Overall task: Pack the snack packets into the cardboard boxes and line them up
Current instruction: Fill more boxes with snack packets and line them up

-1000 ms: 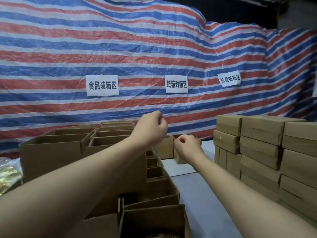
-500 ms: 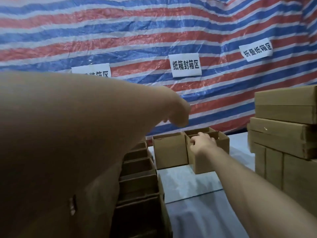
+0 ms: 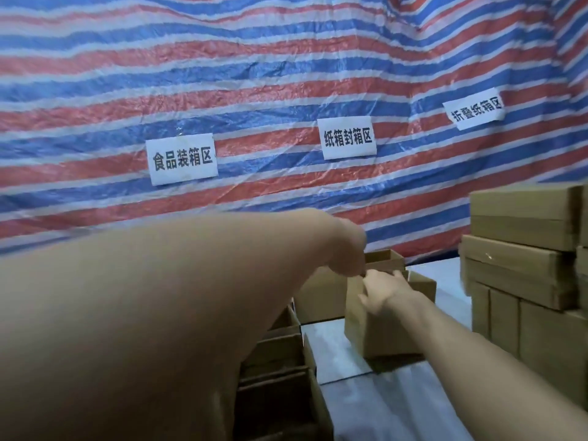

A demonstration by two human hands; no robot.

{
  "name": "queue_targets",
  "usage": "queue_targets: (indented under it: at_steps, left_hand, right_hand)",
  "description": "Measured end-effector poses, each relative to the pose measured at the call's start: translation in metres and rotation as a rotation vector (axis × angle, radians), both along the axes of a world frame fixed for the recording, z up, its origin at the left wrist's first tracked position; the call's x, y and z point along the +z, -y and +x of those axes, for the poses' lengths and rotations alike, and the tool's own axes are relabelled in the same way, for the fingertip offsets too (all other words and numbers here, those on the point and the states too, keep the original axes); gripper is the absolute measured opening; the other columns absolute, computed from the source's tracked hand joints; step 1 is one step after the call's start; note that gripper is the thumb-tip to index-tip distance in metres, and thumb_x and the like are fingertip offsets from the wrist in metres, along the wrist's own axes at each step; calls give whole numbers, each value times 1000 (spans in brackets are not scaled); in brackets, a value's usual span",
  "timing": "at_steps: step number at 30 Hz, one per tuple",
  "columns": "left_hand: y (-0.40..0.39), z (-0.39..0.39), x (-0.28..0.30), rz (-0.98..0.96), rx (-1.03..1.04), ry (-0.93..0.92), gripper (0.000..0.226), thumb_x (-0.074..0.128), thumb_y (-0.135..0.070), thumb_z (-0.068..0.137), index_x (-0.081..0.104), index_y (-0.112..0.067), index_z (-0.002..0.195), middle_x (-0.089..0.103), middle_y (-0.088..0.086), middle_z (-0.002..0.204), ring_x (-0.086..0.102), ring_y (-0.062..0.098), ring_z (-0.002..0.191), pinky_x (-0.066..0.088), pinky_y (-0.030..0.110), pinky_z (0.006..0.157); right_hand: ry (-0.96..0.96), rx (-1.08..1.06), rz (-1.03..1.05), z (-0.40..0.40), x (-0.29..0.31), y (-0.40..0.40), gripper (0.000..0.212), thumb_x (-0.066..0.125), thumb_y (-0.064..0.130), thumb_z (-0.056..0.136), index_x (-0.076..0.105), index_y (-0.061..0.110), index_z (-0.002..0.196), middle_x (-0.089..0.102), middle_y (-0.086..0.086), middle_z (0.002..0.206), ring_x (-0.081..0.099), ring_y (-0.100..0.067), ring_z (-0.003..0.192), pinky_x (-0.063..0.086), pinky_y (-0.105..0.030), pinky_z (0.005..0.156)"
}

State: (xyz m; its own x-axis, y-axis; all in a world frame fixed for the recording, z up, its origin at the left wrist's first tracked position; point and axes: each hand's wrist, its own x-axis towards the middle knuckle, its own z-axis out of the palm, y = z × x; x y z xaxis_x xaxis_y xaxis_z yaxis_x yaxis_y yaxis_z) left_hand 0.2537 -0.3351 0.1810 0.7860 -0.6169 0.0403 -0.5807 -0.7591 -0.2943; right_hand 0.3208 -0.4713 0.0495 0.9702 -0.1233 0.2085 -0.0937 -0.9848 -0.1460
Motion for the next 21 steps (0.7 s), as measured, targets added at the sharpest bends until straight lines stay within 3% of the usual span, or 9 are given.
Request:
queue_targets:
  at_steps: [3,6,8,10,12,14,16,18,21]
  left_hand:
    - [-18,-50,-2,-157,-40,-40,19,54,-20,96,62,-15,113,60,2,92,59,18,83,47,29,68]
    - [-39,-96,-6,-376,-21,-157,35,61,-15,90,54,-21,123,58,0,99,57,16,86,47,29,71]
    - [-56,-123,-8,-435,35,-259,61,67,-21,85,38,-24,138,56,2,118,57,20,103,49,35,84]
    - [-78,-148,-7,-446,95,-361,97,74,-34,81,10,-29,154,41,5,148,44,27,133,41,43,106]
    - [-104,-177,-5,-566,77,-473,121,81,-38,76,-11,-31,155,26,6,160,34,28,143,35,38,111]
    - [-130,-209,-6,-712,-45,-521,125,81,-34,78,-18,-32,154,22,5,162,32,25,143,35,26,100]
    - [-157,-243,-8,-827,-192,-570,121,78,-28,83,-21,-29,153,21,6,162,31,20,144,33,21,99]
    - [-184,-274,-10,-918,-315,-598,117,77,-27,82,-13,-22,156,23,8,162,31,19,145,34,32,114]
    - [-235,-311,-9,-1036,-419,-524,109,76,-37,76,6,-18,157,33,4,157,38,14,141,38,42,114]
  right_hand:
    - [69,92,-13,-75,32,-22,16,51,27,102,59,22,115,63,-4,117,58,-28,117,46,-41,99]
    - [107,100,-51,-161,60,-51,22,50,16,103,60,12,121,62,-11,111,61,-20,103,49,-26,81]
    - [135,131,-11,-226,78,-73,14,55,19,100,62,19,112,61,-2,102,62,-15,93,53,-28,78]
    - [245,165,-30,-283,95,-93,7,57,26,98,63,25,102,60,4,99,61,-12,85,55,-33,79]
    - [325,173,-84,-336,113,-112,9,55,29,100,61,26,93,54,7,94,57,-9,81,54,-30,77]
    - [355,223,-96,-377,125,-134,13,52,29,102,59,26,91,50,9,92,53,-8,80,47,-22,72]
    - [380,295,-101,-414,137,-162,12,51,28,103,59,26,93,49,11,94,51,-5,80,39,-17,69]
    - [409,363,-76,-445,145,-193,13,50,26,104,62,23,102,50,11,99,50,-5,84,40,-16,76]
    - [451,446,-26,-479,155,-246,14,49,26,104,62,21,105,55,8,104,53,-7,92,48,-25,86]
